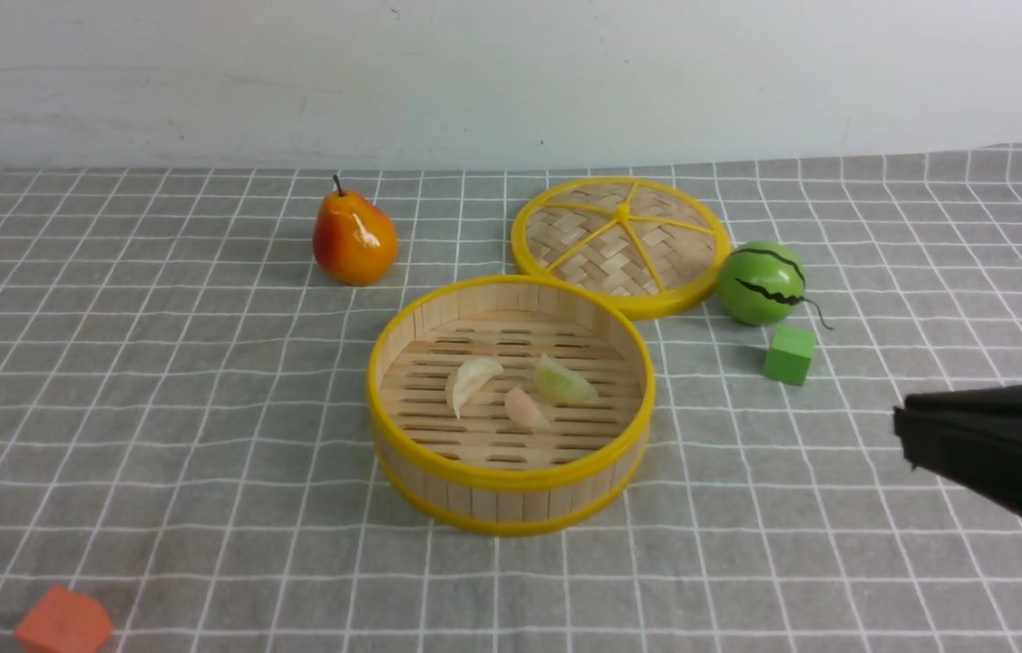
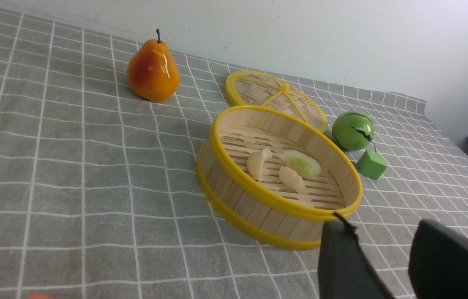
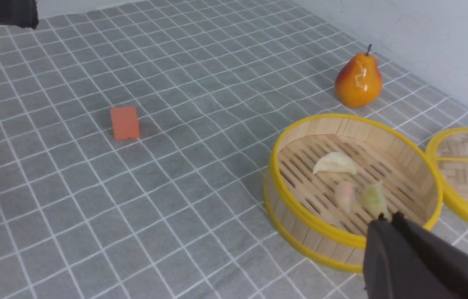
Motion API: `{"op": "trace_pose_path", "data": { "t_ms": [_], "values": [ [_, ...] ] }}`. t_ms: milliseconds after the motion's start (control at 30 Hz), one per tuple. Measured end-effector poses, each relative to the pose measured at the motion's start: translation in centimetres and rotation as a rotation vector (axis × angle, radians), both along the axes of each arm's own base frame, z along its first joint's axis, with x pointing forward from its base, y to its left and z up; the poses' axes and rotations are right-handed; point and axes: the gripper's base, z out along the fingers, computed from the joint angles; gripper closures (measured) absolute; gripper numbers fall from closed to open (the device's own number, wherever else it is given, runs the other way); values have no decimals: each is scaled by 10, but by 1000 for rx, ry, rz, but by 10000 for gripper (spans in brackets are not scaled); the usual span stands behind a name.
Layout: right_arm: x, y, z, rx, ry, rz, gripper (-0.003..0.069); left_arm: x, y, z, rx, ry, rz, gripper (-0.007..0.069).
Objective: Put the dumplings into the steamer on the table with the grey tablecloth.
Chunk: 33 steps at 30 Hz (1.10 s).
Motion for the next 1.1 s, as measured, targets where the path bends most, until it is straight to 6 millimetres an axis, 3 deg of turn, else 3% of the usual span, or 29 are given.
{"op": "trace_pose_path", "data": {
  "t_ms": [100, 233, 433, 633, 833, 1100],
  "values": [
    [-4, -6, -3, 48, -22, -54, 680, 0, 0, 0, 0, 0, 0, 387],
    [-11, -31, -42, 150, -116, -257, 680, 0, 0, 0, 0, 0, 0, 387],
    [-28, -67, -125, 280, -93, -583, 680, 0, 0, 0, 0, 0, 0, 387],
    [-44, -88, -171, 313, -97, -855, 680, 0, 0, 0, 0, 0, 0, 387],
    [-47, -96, -188, 255, -42, -1001, 680, 0, 0, 0, 0, 0, 0, 387],
    [-49, -95, -197, 162, 35, -973, 680, 0, 0, 0, 1, 1, 0, 387]
  ]
}}
